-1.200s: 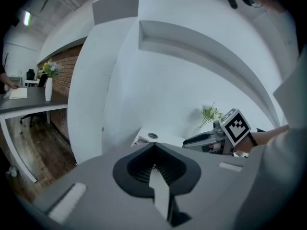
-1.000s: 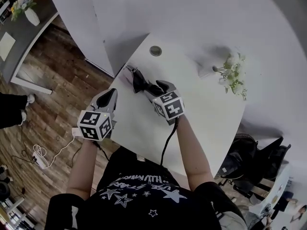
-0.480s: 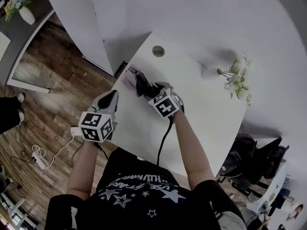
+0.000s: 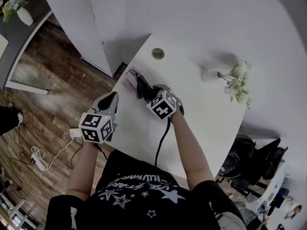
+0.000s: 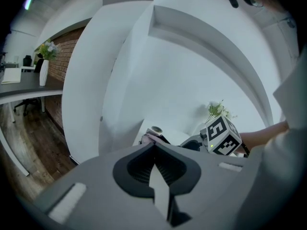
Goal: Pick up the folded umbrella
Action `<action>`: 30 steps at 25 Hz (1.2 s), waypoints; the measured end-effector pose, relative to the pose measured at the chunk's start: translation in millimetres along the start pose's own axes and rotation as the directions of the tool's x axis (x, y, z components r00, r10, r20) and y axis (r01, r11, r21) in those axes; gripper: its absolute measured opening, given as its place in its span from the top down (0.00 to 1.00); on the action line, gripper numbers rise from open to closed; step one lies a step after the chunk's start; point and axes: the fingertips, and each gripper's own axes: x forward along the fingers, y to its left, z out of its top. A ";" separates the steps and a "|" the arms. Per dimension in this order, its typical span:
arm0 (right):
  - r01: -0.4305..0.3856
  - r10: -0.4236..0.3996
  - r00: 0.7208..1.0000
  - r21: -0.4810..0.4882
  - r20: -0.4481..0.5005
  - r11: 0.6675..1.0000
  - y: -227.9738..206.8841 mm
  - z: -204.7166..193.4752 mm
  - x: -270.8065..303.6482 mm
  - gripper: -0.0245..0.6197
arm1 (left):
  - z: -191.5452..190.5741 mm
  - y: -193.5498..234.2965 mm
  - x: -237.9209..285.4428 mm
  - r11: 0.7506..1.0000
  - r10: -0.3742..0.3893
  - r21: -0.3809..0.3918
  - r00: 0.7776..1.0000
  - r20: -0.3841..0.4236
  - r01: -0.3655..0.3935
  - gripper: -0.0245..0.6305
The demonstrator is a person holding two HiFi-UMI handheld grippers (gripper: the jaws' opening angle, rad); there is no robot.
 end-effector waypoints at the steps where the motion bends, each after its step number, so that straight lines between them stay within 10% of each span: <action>1: -0.006 0.006 1.000 -0.002 0.001 1.000 0.5 -0.3 0.0 0.55 | 0.0 -0.3 0.9 1.000 0.000 -0.001 1.000 0.000 0.000 0.96; 14: 0.051 -0.051 0.999 0.029 -0.002 0.998 0.6 1.2 -3.9 0.62 | -2.2 -7.7 -4.5 1.000 -0.015 0.027 1.000 -0.018 0.016 0.96; 30: 0.120 -0.141 0.968 0.110 0.208 0.987 0.5 26.5 -76.1 0.61 | 7.6 -33.1 -33.2 0.998 0.010 0.054 0.999 0.040 -0.012 0.96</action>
